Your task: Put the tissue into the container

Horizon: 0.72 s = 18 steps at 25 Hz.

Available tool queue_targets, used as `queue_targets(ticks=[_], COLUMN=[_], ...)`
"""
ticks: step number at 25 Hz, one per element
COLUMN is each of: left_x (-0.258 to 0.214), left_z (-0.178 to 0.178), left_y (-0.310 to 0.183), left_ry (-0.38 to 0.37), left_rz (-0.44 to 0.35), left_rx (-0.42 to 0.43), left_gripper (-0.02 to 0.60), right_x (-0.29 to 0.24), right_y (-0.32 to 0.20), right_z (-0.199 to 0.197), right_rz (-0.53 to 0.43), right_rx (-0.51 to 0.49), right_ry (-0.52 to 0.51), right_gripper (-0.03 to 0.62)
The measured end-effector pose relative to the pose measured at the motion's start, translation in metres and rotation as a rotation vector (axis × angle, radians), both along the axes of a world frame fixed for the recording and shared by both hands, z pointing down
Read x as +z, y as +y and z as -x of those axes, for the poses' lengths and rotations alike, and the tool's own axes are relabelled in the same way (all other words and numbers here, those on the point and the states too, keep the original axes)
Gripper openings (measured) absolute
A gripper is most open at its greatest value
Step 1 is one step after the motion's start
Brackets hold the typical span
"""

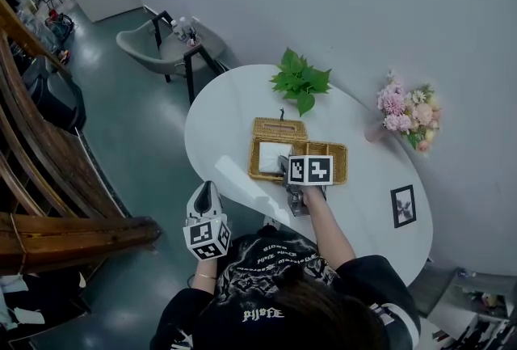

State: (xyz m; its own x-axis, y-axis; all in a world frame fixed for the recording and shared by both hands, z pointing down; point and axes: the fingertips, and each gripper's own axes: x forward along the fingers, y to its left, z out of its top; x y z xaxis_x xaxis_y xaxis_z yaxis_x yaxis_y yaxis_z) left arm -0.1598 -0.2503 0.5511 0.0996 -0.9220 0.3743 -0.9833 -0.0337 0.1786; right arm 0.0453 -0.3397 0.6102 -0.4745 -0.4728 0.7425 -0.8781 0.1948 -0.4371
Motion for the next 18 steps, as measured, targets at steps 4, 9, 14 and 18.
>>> queue_targets(ticks=[4, 9, 14, 18], left_x=[0.001, -0.004, -0.006, -0.006], left_z=[-0.004, -0.014, -0.022, -0.031], left_y=[-0.001, -0.009, -0.010, -0.010], left_ry=[0.016, 0.057, 0.057, 0.058], left_rz=[0.006, -0.009, -0.009, -0.011], left_rx=[0.000, 0.000, 0.009, 0.023], left_gripper=[0.031, 0.031, 0.031, 0.031], right_x=[0.006, 0.010, 0.014, 0.015], right_y=[0.000, -0.004, -0.006, -0.007], right_z=[-0.002, -0.003, -0.003, -0.008], right_rz=[0.027, 0.041, 0.059, 0.071], right_rx=[0.001, -0.009, -0.002, 0.011], right_ry=[0.020, 0.050, 0.092, 0.130], right_gripper=[0.087, 0.087, 0.091, 0.101])
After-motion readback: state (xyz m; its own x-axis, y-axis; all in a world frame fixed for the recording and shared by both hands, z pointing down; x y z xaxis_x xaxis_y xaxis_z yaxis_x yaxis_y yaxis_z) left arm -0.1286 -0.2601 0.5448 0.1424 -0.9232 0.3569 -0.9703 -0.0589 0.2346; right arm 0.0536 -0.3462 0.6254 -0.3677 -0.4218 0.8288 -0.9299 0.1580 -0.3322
